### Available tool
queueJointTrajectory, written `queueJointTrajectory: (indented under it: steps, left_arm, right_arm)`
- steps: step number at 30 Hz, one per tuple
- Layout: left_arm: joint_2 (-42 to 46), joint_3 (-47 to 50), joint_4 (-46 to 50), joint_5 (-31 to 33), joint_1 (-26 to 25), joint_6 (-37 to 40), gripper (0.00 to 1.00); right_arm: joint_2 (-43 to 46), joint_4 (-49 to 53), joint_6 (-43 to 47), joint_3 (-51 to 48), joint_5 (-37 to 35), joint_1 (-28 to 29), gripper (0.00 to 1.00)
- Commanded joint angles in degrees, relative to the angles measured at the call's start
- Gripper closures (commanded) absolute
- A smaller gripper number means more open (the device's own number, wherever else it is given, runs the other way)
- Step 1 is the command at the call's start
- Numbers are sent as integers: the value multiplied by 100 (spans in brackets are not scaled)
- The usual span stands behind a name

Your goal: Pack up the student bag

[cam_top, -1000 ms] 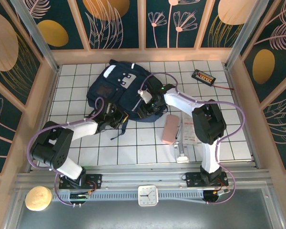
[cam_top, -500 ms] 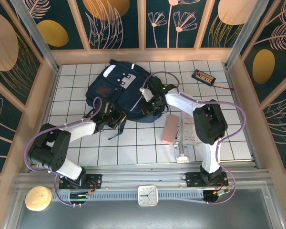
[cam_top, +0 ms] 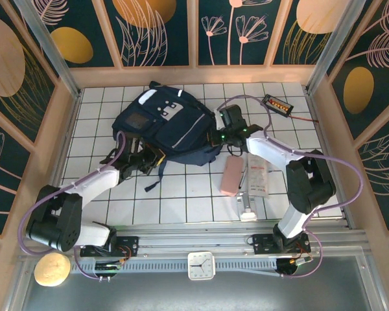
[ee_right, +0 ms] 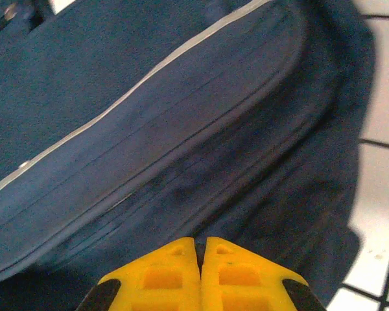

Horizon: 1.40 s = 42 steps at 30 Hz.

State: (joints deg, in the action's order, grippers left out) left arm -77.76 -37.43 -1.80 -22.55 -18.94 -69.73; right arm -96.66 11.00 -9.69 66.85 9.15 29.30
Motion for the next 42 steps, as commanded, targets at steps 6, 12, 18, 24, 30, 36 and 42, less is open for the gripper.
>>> queueJointTrajectory:
  steps: [6, 12, 18, 24, 30, 36, 42]
  left_arm:
    - [559, 181, 1236, -245, 817, 900, 100]
    - [454, -1049, 2307, 12, 806, 2363, 34]
    - [874, -2503, 3132, 1468, -495, 3999, 17]
    - [222, -2636, 2415, 2146, -2109, 4347, 18]
    - [-463, -2853, 2181, 2625, -2560, 4608, 20]
    - [-1188, -3337, 2402, 3274, -2667, 5053, 35]
    - [-1590, -3799, 2861, 4084, -2667, 5130, 89]
  right_arm:
    - [-549, -1470, -201, 296, 312, -680, 100]
    - [-373, -899, -692, 787, 379, -313, 100]
    - [-75, -114, -1272, 1210, 509, -31, 100]
    - [84, 208, -1796, 1359, 839, 79, 100]
    - [141, 523, -2171, 1758, 960, 311, 100]
    - [134, 1080, -2304, 2147, 758, 605, 100]
    - [272, 1142, -2476, 2040, 604, 753, 100]
